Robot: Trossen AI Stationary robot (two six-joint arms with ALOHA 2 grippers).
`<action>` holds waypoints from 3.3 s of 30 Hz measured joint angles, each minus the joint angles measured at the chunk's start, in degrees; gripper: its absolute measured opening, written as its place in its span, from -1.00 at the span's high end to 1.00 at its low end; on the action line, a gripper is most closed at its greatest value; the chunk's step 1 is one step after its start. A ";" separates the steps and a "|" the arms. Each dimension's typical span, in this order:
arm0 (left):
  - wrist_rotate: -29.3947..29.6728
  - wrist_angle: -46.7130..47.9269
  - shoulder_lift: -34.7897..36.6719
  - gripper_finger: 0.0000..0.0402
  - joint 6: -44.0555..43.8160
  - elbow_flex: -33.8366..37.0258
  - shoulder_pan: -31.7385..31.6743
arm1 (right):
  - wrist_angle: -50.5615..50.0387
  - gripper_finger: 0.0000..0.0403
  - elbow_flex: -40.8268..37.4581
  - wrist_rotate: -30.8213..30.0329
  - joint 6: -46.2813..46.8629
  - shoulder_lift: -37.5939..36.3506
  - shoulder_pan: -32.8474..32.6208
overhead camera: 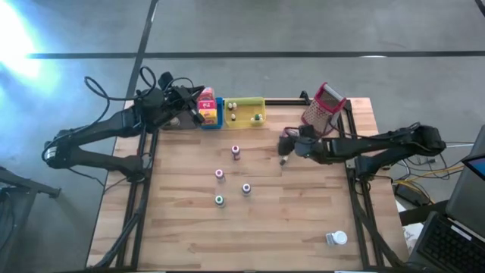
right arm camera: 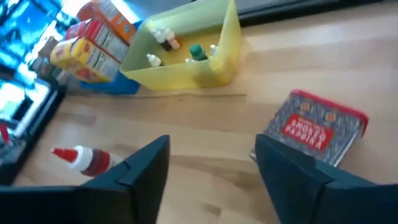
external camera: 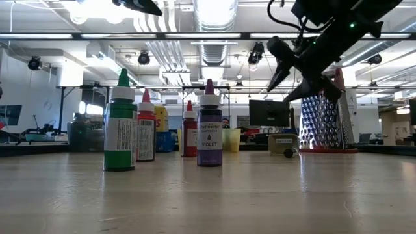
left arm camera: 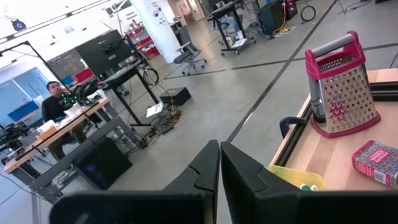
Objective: Pick & Place Kitchen Items
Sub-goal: Move the white seasoning bottle to the center of the table
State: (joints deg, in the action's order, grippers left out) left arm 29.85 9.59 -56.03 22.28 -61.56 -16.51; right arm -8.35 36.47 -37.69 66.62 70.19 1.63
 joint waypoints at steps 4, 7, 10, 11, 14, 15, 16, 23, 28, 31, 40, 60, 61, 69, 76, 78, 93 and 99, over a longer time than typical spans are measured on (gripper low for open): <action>-0.02 0.02 0.00 0.89 0.00 0.00 0.02 | 0.12 -0.37 1.90 -0.87 3.72 2.53 0.98; -0.13 0.11 0.00 0.89 0.00 0.00 0.02 | 0.36 -0.59 4.51 -1.53 3.47 4.73 1.63; -0.13 0.08 0.00 0.89 0.00 0.00 0.02 | 0.24 -0.81 7.05 -1.78 3.55 7.01 2.30; -0.13 0.10 0.00 0.89 0.00 0.00 0.02 | 0.29 -0.88 7.58 -2.27 3.93 7.84 2.59; -0.13 0.11 0.00 0.89 0.00 0.00 0.02 | 0.13 -0.97 8.30 -3.04 6.75 10.75 3.85; -0.12 0.11 0.00 0.89 0.00 0.00 0.02 | -0.03 -0.96 8.20 -3.04 7.23 11.72 4.20; -0.12 0.11 0.00 0.89 0.00 0.00 0.02 | 0.31 -0.95 8.20 -3.05 7.44 12.67 4.51; -0.13 0.11 0.00 0.89 0.00 0.00 0.07 | 5.97 -0.91 8.20 -2.40 7.93 16.42 5.01; -0.15 0.13 0.00 0.89 0.00 0.00 0.05 | 1.44 -0.91 8.15 1.63 -3.29 13.12 4.24; -0.15 0.13 0.00 0.89 0.00 0.00 0.04 | 0.22 -0.91 8.15 9.13 -22.77 8.57 3.79; -0.15 0.15 0.00 0.89 0.00 0.00 0.04 | -15.64 -0.91 8.53 25.29 -36.56 -4.54 -1.82; -0.17 0.42 0.00 0.89 0.00 0.00 0.02 | -64.67 -0.91 35.15 28.39 -9.44 12.22 -32.59; -0.15 0.41 0.00 0.89 0.00 0.00 0.02 | -67.06 -0.91 36.88 28.98 -7.09 13.63 -33.87; -0.17 0.40 0.00 0.89 0.00 0.00 0.02 | -73.58 -0.91 46.77 32.41 -7.91 22.22 -43.60; -0.17 0.41 0.00 0.89 0.00 0.00 0.04 | -75.75 -0.91 53.23 31.65 -9.84 27.07 -51.49; -0.17 0.40 0.00 0.89 0.00 0.00 0.04 | -76.89 -0.91 54.51 31.63 -9.66 27.78 -53.62; -0.16 0.41 0.00 0.89 0.00 0.00 0.04 | -74.09 -0.91 54.25 31.69 1.30 28.15 -62.92; -0.17 0.40 0.00 0.89 0.00 0.00 0.04 | -73.23 -0.91 52.64 31.63 0.61 28.24 -62.95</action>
State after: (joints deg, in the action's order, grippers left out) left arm 29.68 9.99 -56.03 22.28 -61.56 -16.47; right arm -81.58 89.10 -6.07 67.24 98.43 -61.32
